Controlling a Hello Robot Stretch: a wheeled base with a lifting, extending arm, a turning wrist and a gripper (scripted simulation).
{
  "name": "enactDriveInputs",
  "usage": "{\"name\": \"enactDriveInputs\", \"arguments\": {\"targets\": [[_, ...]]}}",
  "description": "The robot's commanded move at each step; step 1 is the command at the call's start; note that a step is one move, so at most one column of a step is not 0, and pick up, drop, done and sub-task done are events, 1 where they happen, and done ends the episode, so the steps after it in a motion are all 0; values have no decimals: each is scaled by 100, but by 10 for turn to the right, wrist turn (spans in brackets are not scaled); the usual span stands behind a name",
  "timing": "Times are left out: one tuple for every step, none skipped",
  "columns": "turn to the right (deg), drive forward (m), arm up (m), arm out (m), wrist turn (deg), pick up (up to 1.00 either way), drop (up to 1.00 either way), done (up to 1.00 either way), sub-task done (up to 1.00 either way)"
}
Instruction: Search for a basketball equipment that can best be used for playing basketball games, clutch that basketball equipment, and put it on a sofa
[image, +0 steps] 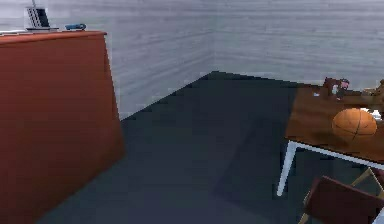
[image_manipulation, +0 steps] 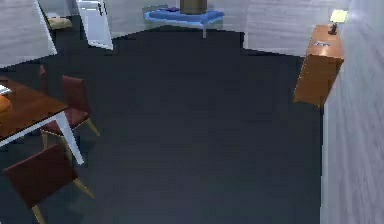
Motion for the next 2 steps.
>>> {"name": "enactDriveInputs", "arguments": {"targets": [[300, 0, 0, 0, 0, 0, 0, 0, 0], [0, 20, 0, 0, 0, 0, 0, 0, 0]]}}
